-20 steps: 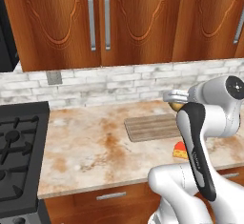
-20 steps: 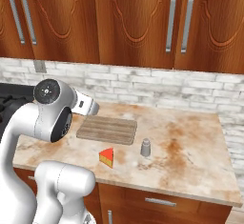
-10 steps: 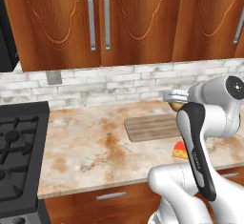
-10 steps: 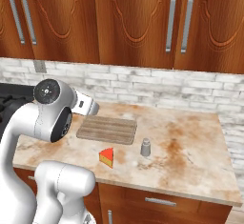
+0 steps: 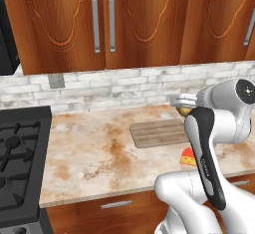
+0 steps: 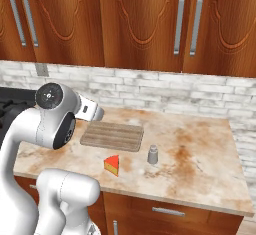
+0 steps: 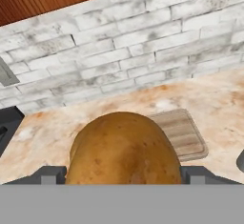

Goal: Retrieve the reheated potato from the microwave, then place the potato, cheese, and condiment on the cutting board.

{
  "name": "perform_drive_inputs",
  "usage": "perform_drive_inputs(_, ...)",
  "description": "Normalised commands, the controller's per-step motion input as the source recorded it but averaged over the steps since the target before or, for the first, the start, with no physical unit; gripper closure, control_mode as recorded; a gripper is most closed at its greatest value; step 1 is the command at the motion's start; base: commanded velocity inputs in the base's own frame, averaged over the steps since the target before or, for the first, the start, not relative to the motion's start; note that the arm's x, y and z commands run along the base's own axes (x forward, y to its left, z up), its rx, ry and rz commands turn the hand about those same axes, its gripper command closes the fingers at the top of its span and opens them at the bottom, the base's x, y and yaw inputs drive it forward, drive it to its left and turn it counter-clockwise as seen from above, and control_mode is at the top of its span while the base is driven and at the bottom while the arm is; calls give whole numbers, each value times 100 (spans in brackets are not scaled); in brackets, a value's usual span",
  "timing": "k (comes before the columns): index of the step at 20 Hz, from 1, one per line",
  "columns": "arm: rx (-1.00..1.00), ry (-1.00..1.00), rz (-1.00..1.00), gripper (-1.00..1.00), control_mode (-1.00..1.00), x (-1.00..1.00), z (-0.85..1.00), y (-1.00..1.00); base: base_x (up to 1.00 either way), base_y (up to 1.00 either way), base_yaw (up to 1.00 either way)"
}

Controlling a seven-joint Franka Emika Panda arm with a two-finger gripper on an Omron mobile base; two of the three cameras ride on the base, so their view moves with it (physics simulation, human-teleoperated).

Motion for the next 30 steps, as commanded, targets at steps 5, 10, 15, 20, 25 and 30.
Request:
perform_drive_inputs(5, -1, 7, -2, 100, -100, 0, -14, 26, 0, 0, 0)
perform_drive_inputs(10, -4, 11, -5, 100, -100, 15, -25, 31, 0, 0, 0)
perform_drive_inputs(15, -1, 2, -3, 100, -100, 22, -44, 13, 0, 0, 0)
perform_drive_inputs(20, 0, 17, 0, 100, -100, 35, -44, 0, 0, 0, 0)
perform_drive_inputs(25, 0, 14, 0, 100, -100, 45, -35, 7, 0, 0, 0)
perform_drive_inputs(30, 1, 0, 1, 100, -100, 45, -31, 5, 0, 0, 0)
